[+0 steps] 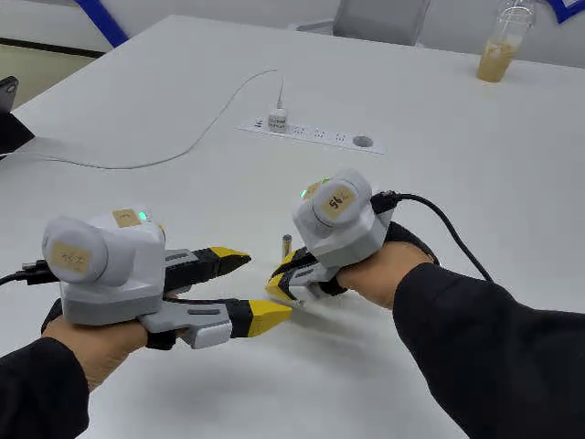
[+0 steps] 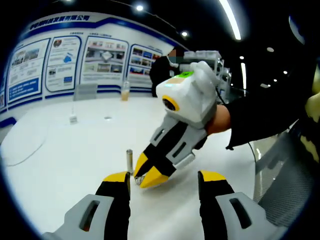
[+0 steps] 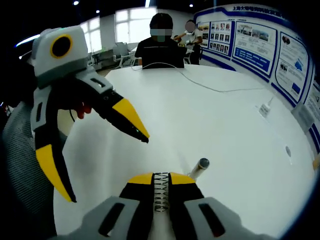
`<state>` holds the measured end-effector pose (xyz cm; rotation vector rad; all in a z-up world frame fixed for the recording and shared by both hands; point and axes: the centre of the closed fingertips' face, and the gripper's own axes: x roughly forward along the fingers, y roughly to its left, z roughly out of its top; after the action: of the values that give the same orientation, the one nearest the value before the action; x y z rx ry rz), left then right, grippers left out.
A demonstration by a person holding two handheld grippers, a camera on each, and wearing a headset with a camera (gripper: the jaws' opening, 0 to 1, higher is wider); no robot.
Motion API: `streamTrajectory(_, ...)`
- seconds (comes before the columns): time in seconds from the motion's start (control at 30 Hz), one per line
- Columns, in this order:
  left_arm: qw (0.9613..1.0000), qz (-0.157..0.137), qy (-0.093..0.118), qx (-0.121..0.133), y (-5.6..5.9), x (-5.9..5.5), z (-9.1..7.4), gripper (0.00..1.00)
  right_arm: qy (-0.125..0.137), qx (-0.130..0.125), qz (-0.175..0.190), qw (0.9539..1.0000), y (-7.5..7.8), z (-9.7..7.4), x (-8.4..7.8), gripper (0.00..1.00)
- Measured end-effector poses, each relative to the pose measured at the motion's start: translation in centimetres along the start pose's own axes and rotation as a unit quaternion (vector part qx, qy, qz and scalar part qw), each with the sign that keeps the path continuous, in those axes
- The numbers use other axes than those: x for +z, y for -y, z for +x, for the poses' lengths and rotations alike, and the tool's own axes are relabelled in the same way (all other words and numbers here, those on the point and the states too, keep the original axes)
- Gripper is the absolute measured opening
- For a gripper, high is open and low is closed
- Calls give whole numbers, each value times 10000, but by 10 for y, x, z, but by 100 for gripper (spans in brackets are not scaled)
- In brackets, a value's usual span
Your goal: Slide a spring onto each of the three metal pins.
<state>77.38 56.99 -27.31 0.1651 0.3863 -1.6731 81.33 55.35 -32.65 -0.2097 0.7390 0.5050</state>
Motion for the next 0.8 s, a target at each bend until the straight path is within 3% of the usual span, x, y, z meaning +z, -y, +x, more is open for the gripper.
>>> streamTrajectory(0.43, 10000, 61, -40, -33, 3, -1, 1, 55, 409, -179, 146, 9989, -5, -29, 9, 12)
streamTrajectory(0.8, 9999, 86, -62, -101, 7, -1, 3, 53, 1053, -30, 516, 9931, -22, -58, 38, 12)
